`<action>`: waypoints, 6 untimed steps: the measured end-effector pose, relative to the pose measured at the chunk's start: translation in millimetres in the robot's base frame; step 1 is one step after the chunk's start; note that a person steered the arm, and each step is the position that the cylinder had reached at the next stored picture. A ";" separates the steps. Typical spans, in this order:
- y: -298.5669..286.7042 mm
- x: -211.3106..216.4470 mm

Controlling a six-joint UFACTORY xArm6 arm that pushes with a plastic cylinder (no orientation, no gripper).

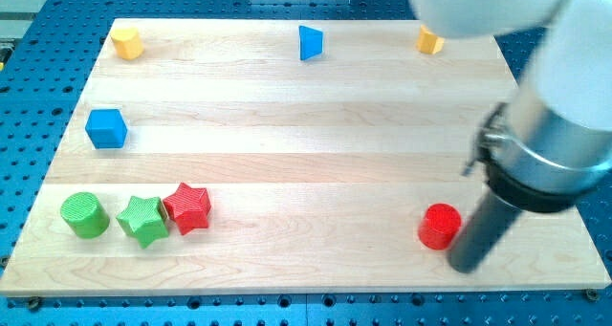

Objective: Slide the red circle to the top right of the green circle

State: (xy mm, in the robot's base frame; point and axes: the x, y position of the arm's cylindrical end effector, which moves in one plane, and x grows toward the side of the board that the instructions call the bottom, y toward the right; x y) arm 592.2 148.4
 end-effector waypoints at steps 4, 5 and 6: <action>-72.3 -39.5; -96.1 -59.3; -40.3 -59.8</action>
State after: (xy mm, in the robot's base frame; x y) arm 532.5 108.1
